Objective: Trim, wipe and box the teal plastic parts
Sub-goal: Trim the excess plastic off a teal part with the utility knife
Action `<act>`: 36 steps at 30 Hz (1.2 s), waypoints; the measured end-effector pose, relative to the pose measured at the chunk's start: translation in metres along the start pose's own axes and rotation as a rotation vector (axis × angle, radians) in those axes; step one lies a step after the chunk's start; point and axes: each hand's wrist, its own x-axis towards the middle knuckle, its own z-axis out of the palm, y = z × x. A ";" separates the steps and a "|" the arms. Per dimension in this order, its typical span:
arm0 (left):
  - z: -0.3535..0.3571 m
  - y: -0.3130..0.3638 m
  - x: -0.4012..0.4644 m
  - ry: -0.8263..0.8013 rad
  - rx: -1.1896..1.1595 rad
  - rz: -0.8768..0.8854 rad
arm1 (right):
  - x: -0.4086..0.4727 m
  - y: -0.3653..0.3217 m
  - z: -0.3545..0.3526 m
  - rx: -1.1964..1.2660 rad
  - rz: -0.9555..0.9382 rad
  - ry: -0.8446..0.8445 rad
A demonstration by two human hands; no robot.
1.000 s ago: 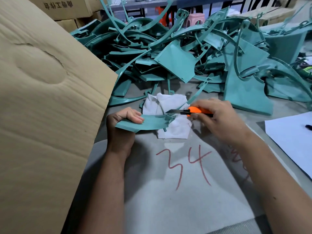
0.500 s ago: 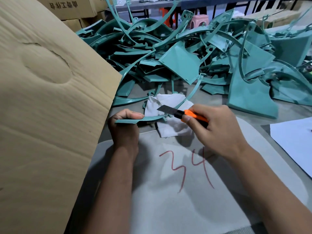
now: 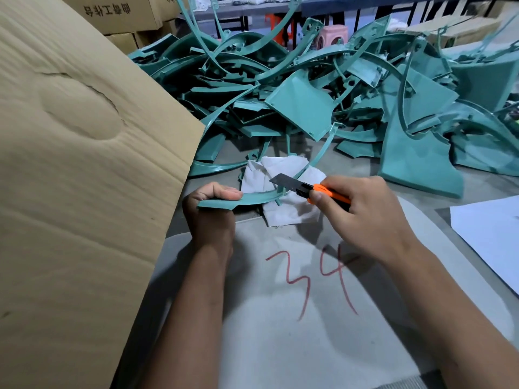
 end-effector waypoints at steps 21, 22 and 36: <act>0.000 -0.003 0.002 0.034 0.079 -0.021 | 0.000 0.003 0.002 -0.194 0.006 0.081; 0.000 -0.002 0.002 0.036 0.079 -0.024 | 0.000 0.002 0.002 -0.205 0.017 0.083; 0.001 0.002 -0.004 0.029 0.107 -0.022 | 0.000 0.000 0.002 -0.287 0.058 0.098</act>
